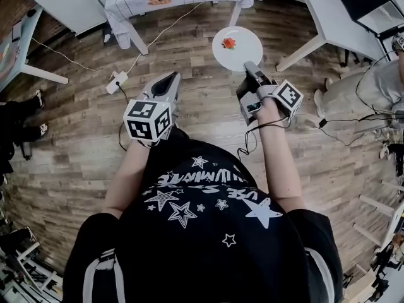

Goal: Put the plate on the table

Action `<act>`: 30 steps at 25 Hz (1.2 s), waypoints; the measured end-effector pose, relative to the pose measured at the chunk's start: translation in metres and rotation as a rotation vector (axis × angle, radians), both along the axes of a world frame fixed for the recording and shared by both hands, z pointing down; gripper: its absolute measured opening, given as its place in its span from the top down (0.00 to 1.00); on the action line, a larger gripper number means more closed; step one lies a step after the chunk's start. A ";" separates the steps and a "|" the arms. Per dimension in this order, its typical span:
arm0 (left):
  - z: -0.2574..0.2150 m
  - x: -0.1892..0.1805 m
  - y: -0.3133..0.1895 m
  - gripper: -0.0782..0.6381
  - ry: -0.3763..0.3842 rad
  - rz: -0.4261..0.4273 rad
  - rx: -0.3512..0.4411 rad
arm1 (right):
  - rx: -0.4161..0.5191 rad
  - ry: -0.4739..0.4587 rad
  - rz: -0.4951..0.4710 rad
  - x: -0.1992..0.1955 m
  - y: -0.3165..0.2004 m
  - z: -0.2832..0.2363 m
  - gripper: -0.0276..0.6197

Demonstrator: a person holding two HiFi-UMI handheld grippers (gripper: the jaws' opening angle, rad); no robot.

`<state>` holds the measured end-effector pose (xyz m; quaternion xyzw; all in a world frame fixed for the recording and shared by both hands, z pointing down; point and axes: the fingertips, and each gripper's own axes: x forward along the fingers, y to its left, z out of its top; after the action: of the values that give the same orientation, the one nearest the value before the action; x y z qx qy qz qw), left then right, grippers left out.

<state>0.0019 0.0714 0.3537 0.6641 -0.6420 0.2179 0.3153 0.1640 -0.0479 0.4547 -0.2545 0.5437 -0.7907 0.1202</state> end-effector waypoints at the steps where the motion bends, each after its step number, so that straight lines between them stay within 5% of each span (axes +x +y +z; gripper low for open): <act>1: 0.001 -0.001 0.000 0.88 -0.001 0.000 -0.003 | -0.007 0.001 0.006 0.000 -0.001 0.003 0.92; 15: 0.029 -0.025 -0.055 0.88 0.039 0.071 0.023 | -0.016 0.049 0.097 0.002 -0.027 0.029 0.92; 30: 0.065 -0.109 -0.152 0.88 0.086 0.080 0.008 | -0.032 0.110 0.079 -0.077 -0.114 0.055 0.92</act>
<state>-0.1070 -0.0803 0.4185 0.6992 -0.6017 0.1992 0.3307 0.0871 -0.1620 0.5099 -0.3207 0.5265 -0.7786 0.1170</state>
